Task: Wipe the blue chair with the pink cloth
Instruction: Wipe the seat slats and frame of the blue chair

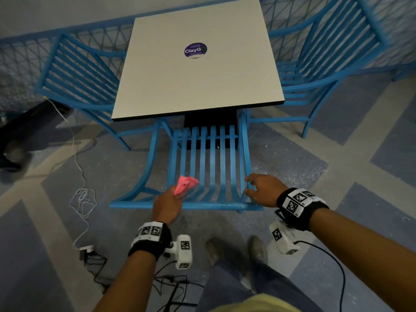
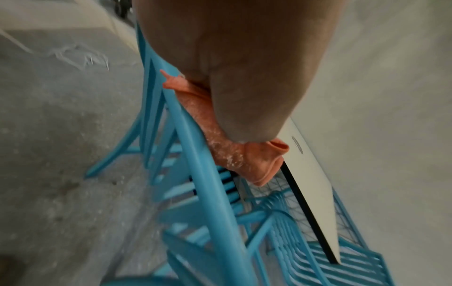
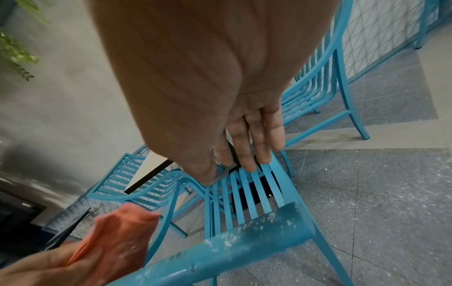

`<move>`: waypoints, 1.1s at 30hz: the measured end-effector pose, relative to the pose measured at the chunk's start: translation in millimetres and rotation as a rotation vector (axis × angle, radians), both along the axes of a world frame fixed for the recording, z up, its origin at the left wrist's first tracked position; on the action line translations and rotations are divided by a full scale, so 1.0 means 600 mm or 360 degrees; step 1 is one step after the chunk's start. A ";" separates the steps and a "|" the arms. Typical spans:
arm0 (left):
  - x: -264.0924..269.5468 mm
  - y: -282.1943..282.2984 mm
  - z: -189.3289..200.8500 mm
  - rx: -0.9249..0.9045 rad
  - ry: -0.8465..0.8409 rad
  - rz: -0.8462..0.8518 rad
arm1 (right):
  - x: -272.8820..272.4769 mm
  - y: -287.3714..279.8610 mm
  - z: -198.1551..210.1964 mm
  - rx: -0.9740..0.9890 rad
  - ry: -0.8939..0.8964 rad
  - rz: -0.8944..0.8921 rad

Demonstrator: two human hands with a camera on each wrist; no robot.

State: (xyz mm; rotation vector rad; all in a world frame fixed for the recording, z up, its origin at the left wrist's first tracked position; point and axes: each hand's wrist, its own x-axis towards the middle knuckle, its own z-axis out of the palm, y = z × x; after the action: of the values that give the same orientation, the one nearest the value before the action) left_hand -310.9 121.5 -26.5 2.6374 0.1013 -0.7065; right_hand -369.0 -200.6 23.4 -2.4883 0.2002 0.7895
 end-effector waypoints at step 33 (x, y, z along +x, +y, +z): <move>-0.098 -0.287 0.066 -0.0578 0.0313 -0.0173 | -0.063 -0.083 0.000 -0.0037 -0.0306 -0.0378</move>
State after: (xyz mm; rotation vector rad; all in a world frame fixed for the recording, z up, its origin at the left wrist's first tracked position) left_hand -369.9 -50.6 12.9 2.2368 -0.1070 -0.9248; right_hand -406.8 -250.4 23.2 -2.4840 0.4278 0.4506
